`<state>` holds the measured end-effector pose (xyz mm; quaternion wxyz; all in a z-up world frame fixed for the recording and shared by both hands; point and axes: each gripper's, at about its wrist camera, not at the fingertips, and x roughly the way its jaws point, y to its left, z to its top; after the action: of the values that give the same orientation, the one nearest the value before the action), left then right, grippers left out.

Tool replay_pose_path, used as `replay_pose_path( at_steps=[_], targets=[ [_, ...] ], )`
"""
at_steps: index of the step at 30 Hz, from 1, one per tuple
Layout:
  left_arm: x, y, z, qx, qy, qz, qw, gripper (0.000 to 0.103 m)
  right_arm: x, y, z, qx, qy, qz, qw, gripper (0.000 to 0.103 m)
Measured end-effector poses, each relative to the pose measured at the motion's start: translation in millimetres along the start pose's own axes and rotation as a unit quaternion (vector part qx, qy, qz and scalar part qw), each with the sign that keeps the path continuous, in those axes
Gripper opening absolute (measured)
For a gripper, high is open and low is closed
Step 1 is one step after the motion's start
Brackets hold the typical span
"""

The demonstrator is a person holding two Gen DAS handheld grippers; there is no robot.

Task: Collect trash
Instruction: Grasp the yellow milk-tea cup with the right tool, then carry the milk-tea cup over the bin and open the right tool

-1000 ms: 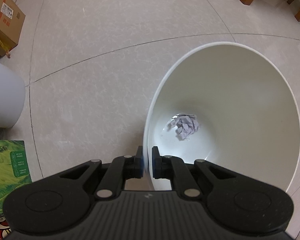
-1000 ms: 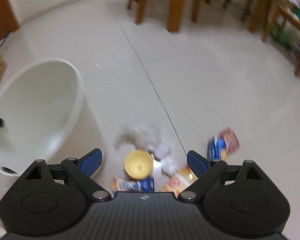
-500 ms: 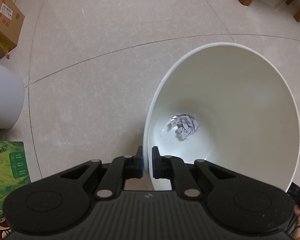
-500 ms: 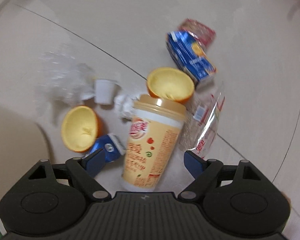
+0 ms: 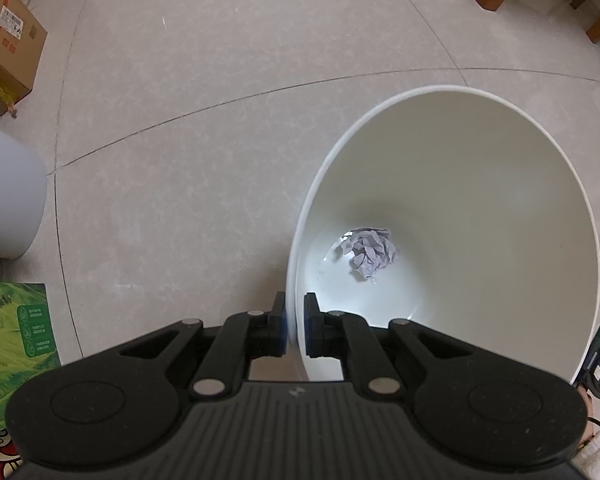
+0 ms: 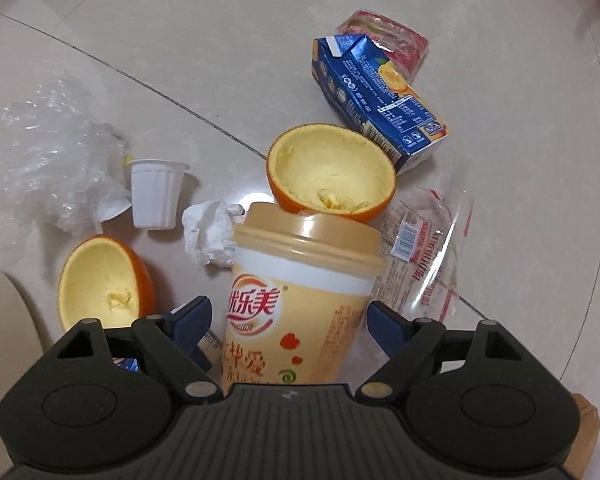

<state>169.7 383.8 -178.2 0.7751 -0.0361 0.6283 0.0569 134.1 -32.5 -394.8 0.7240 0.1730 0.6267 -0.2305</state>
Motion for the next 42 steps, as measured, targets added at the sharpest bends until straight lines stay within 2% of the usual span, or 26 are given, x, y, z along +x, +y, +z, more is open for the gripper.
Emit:
replay_pose_path(
  at_steps=[4, 10, 16, 17, 18, 24, 34, 42],
  targets=[
    [0, 1, -1, 0.000, -0.001, -0.003, 1.0000, 0.006, 7, 0, 1, 0.002, 0.003, -0.005, 1.000, 0.082],
    [0, 0, -3, 0.004, -0.002, -0.002, 1.0000, 0.006, 13, -1, 3, 0.004, 0.004, -0.005, 1.000, 0.080],
    [0, 1, -2, 0.003, 0.000, -0.004, 1.0000, 0.006, -4, 0, 3, -0.008, -0.003, -0.010, 1.000, 0.080],
    [0, 1, -1, 0.004, 0.001, -0.004, 1.0000, 0.006, -10, -1, 2, -0.011, -0.003, -0.009, 1.000, 0.080],
    [0, 1, -1, 0.004, 0.001, -0.003, 1.0000, 0.006, -16, -1, 1, -0.014, -0.022, -0.002, 1.000, 0.080],
    [1, -2, -2, 0.009, -0.001, 0.001, 1.0000, 0.006, -60, -4, -2, -0.041, -0.040, -0.007, 0.998, 0.080],
    [1, 1, -1, 0.002, 0.002, -0.003, 1.0000, 0.006, -137, -7, 11, -0.071, -0.055, 0.013, 0.996, 0.079],
    [2, 4, 0, 0.000, 0.005, -0.007, 1.0000, 0.006, -203, 24, 6, -0.147, -0.069, 0.046, 0.986, 0.079]
  ],
)
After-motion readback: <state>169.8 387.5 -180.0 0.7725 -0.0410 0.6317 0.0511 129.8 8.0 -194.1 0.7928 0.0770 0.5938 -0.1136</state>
